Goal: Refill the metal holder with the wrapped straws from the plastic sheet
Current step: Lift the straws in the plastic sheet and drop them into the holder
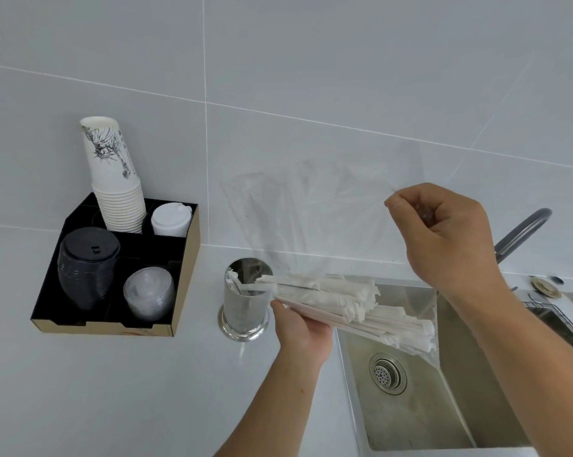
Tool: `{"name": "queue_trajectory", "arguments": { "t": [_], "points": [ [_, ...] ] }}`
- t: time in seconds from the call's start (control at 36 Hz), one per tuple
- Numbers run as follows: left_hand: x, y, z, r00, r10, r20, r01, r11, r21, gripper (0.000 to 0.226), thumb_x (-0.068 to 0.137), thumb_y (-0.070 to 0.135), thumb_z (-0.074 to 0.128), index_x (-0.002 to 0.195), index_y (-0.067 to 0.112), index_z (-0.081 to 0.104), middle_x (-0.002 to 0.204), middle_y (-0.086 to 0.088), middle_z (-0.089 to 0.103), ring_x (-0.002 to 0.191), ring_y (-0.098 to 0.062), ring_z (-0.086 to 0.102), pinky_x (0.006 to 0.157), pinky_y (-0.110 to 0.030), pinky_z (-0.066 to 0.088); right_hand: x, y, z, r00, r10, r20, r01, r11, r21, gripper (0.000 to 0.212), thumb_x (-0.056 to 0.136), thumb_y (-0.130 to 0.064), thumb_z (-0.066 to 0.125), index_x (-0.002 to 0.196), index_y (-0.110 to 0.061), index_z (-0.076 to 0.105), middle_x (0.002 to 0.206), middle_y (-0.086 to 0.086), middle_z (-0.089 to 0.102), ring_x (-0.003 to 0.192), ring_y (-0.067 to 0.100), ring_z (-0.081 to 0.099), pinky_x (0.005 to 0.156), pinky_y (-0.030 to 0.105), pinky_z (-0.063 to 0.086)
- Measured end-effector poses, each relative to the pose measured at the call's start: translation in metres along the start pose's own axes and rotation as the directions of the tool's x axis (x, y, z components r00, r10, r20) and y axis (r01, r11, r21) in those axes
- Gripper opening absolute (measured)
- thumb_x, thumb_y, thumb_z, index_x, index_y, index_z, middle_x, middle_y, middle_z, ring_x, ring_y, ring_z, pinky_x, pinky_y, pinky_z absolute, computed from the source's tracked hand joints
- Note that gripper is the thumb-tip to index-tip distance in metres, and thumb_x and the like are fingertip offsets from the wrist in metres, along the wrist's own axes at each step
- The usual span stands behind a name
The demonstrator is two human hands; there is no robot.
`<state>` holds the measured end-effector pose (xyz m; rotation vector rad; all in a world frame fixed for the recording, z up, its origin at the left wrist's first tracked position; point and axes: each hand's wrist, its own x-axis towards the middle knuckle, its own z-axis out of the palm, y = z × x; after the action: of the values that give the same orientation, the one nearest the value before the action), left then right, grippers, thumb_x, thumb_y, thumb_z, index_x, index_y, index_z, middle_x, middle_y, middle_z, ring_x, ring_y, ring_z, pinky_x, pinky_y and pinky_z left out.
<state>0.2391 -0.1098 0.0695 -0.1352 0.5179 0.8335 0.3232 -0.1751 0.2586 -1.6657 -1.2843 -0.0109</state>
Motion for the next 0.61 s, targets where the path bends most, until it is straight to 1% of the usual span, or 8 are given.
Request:
{"name": "queue_trajectory", "arguments": {
  "t": [0.06,0.08,0.17,0.25,0.28,0.36,0.42,0.61],
  "points": [
    [-0.001,0.001,0.001,1.0,-0.016,0.0,0.016,1.0,-0.011,0.06,0.099,0.055,0.029,0.125,0.013,0.064,0.117,-0.012,0.07,0.102,-0.03,0.068,0.084,-0.041,0.057,0.003,-0.002,0.001,1.0,-0.016,0.001,0.016,1.0,-0.015,0.023,0.093,-0.02,0.061,0.071,-0.027,0.064,0.046,-0.016,0.051,0.041,0.007,0.042,0.043,0.008,0.031],
    [0.0,0.001,0.001,1.0,-0.016,-0.002,0.016,1.0,-0.015,0.061,0.099,0.055,0.03,0.121,0.012,0.066,0.117,-0.014,0.07,0.102,-0.031,0.069,0.085,-0.042,0.056,0.004,-0.003,0.002,1.0,-0.022,0.005,0.022,1.0,-0.02,0.023,0.093,-0.02,0.061,0.071,-0.027,0.064,0.046,-0.015,0.05,0.041,0.007,0.042,0.043,0.008,0.031],
    [-0.001,0.002,0.001,1.0,-0.023,-0.007,0.023,0.999,-0.046,0.057,0.099,0.054,0.032,0.101,0.012,0.07,0.092,-0.011,0.075,0.082,-0.028,0.073,0.07,-0.035,0.059,0.01,-0.006,0.004,0.999,-0.031,0.024,0.031,0.999,-0.029,0.02,0.093,-0.02,0.06,0.074,-0.022,0.066,0.048,-0.013,0.05,0.042,0.007,0.042,0.044,0.008,0.031],
    [-0.001,0.005,0.002,0.999,-0.017,-0.029,0.015,0.998,-0.064,0.054,0.098,0.053,0.038,0.116,0.01,0.065,0.107,-0.013,0.073,0.099,-0.031,0.07,0.091,-0.044,0.055,0.018,-0.01,0.008,0.998,-0.051,0.042,0.053,0.997,-0.052,0.021,0.093,-0.021,0.06,0.073,-0.023,0.065,0.052,-0.01,0.052,0.043,0.006,0.042,0.045,0.008,0.033],
    [-0.002,0.006,0.003,0.999,-0.018,-0.037,0.016,0.997,-0.071,0.054,0.098,0.052,0.04,0.12,0.009,0.063,0.109,-0.014,0.072,0.099,-0.032,0.07,0.09,-0.045,0.055,0.021,-0.011,0.009,0.997,-0.058,0.047,0.061,0.996,-0.064,0.021,0.093,-0.021,0.06,0.073,-0.022,0.065,0.052,-0.011,0.052,0.043,0.005,0.042,0.045,0.008,0.033],
    [-0.005,0.009,0.008,0.999,-0.017,-0.048,0.012,0.995,-0.099,0.055,0.098,0.05,0.041,0.128,0.008,0.057,0.11,-0.016,0.069,0.094,-0.031,0.07,0.07,-0.043,0.062,0.031,-0.014,0.013,0.995,-0.077,0.062,0.083,0.992,-0.099,0.018,0.092,-0.019,0.06,0.075,-0.019,0.067,0.048,-0.009,0.048,0.045,0.006,0.043,0.045,0.007,0.035],
    [-0.006,0.011,0.009,0.999,-0.015,-0.043,0.01,0.993,-0.119,0.056,0.098,0.051,0.041,0.13,0.007,0.055,0.109,-0.016,0.069,0.092,-0.03,0.07,0.063,-0.042,0.062,0.038,-0.016,0.015,0.992,-0.092,0.082,0.102,0.988,-0.117,0.017,0.092,-0.019,0.06,0.077,-0.016,0.068,0.052,-0.007,0.05,0.048,0.007,0.044,0.046,0.009,0.037],
    [-0.007,0.019,0.009,1.0,-0.016,-0.003,0.016,0.991,-0.131,0.057,0.095,0.05,0.047,0.132,0.008,0.054,0.112,-0.015,0.069,0.091,-0.029,0.072,0.072,-0.043,0.061,0.064,-0.02,0.027,0.979,-0.129,0.157,0.158,0.969,-0.191,0.018,0.091,-0.022,0.059,0.076,-0.019,0.068,0.055,-0.002,0.052,0.051,0.008,0.046,0.047,0.008,0.036]
  ]
}}
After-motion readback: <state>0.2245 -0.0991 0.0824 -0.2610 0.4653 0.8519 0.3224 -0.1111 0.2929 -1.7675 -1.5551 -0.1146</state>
